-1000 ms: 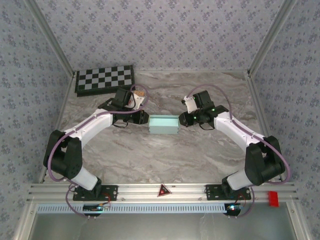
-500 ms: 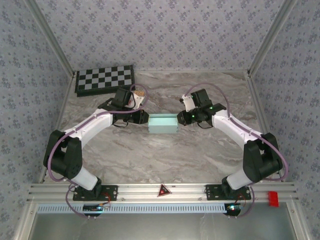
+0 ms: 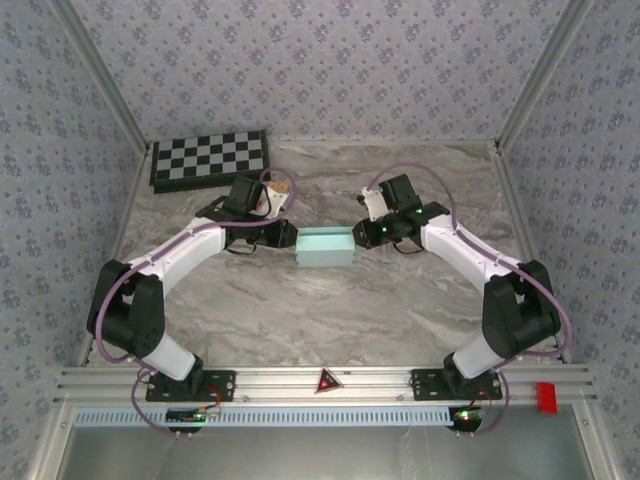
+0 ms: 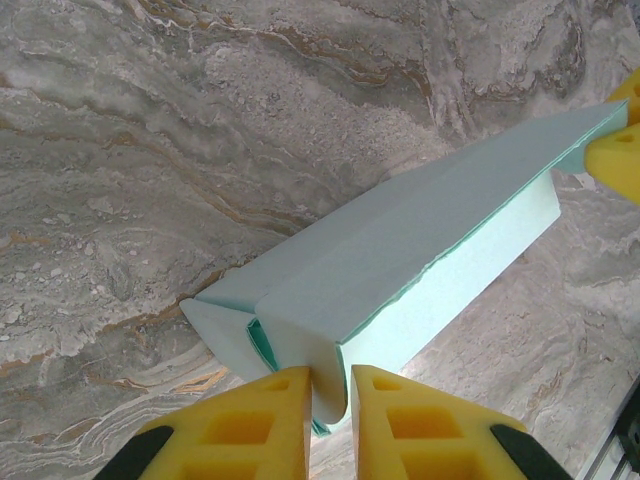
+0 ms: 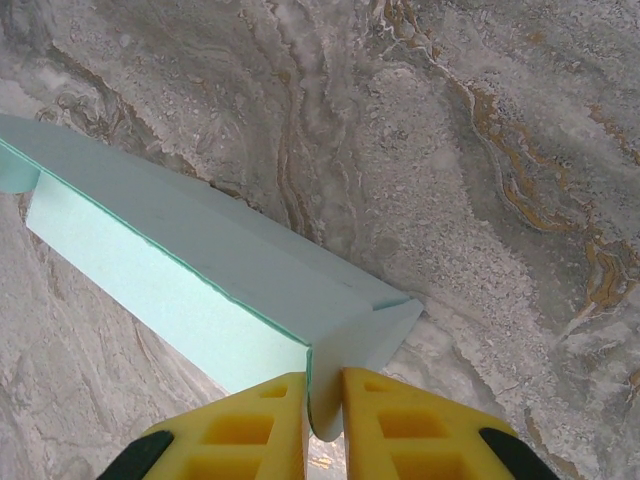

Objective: Fold the paper box

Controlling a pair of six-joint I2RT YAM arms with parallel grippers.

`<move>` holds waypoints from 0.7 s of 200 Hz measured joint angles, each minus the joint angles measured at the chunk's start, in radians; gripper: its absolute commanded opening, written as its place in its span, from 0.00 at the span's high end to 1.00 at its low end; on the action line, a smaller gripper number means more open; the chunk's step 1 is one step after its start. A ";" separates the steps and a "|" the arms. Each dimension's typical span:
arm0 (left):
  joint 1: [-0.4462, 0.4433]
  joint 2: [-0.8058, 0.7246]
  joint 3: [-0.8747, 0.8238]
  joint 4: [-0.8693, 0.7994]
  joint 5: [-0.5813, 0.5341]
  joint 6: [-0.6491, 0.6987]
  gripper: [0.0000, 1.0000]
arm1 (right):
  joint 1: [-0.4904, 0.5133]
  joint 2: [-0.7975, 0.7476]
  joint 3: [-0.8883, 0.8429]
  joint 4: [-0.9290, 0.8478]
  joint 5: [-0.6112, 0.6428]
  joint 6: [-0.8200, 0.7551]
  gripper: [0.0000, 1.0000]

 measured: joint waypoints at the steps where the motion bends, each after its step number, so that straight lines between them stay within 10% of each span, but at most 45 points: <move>1: 0.000 0.000 0.000 0.000 0.000 0.000 0.82 | 0.000 0.000 0.001 -0.001 0.000 0.000 0.81; 140: 0.000 0.005 0.000 0.001 -0.003 -0.003 0.80 | 0.007 0.048 0.084 -0.095 0.008 0.000 0.78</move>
